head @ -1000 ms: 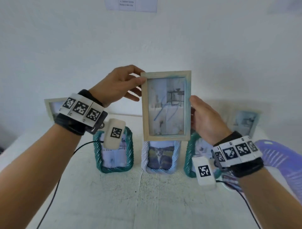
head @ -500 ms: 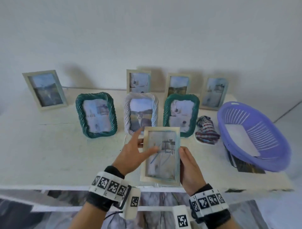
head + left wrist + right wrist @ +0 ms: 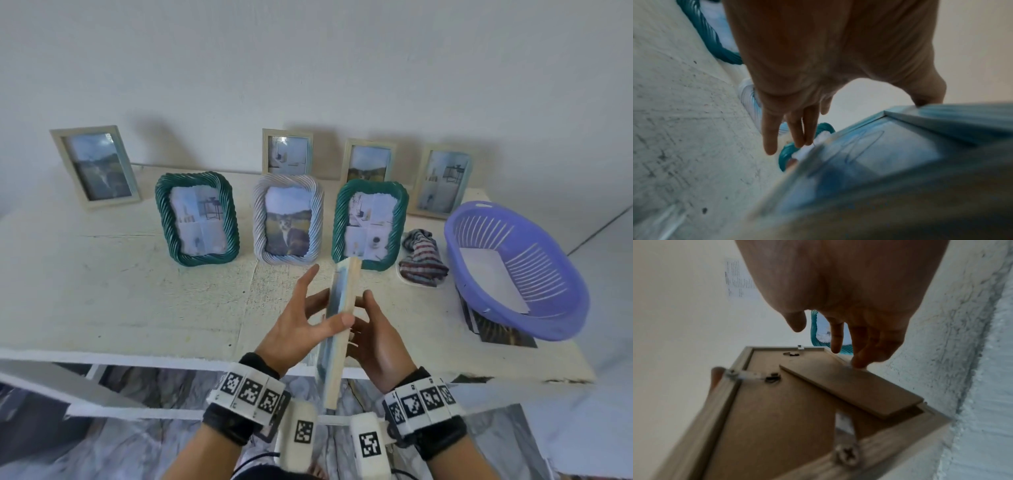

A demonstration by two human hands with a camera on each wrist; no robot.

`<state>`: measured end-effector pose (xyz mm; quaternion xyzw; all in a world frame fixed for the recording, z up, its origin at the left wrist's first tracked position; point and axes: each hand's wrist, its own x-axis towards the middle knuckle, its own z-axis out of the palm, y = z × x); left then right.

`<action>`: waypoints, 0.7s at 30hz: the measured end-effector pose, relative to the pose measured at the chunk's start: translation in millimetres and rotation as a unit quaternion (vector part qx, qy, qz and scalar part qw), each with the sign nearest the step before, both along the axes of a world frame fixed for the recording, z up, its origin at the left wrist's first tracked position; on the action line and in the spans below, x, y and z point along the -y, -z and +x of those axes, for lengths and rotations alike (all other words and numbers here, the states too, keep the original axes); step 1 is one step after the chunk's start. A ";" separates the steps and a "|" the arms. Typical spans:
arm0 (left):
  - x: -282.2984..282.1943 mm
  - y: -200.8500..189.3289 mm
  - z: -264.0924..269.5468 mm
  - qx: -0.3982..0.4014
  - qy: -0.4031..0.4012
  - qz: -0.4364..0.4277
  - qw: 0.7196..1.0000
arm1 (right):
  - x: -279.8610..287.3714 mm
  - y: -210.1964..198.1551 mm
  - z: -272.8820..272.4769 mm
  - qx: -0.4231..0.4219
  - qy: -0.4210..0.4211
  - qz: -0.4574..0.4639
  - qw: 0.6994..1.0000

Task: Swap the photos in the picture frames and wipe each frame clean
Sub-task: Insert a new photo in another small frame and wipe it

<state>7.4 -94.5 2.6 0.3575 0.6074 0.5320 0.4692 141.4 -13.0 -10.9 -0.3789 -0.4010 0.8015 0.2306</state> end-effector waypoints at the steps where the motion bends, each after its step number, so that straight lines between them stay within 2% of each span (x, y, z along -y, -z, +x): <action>1: 1.8 0.7 -1.6 0.011 -0.007 0.010 1.000 | -2.0 0.6 1.5 0.010 0.008 0.015 1.000; 5: 10.9 5.1 -16.3 0.069 -0.098 0.047 0.992 | -15.3 10.9 12.6 0.090 0.040 0.112 0.989; 7: 15.6 10.9 -23.5 0.063 -0.148 0.050 0.986 | -20.8 17.0 16.6 0.118 0.043 0.162 0.979; 9: 16.9 27.8 -29.4 0.011 -0.181 0.013 0.983 | -23.8 23.3 19.8 0.157 0.028 0.245 0.956; 11: 14.4 47.9 -33.7 -0.067 -0.206 -0.037 0.976 | -23.1 26.8 20.8 0.212 -0.009 0.336 0.918; 15: 9.6 68.3 -31.8 -0.269 -0.205 -0.099 0.936 | -16.6 35.5 17.2 0.279 -0.023 0.418 0.864; 18: 10.1 72.2 -28.3 -0.319 -0.186 -0.080 0.926 | -12.8 44.6 13.3 0.301 -0.005 0.461 0.834; 21: 13.7 74.4 -29.5 -0.312 -0.142 -0.076 0.936 | -10.3 49.1 9.8 0.322 -0.021 0.493 0.808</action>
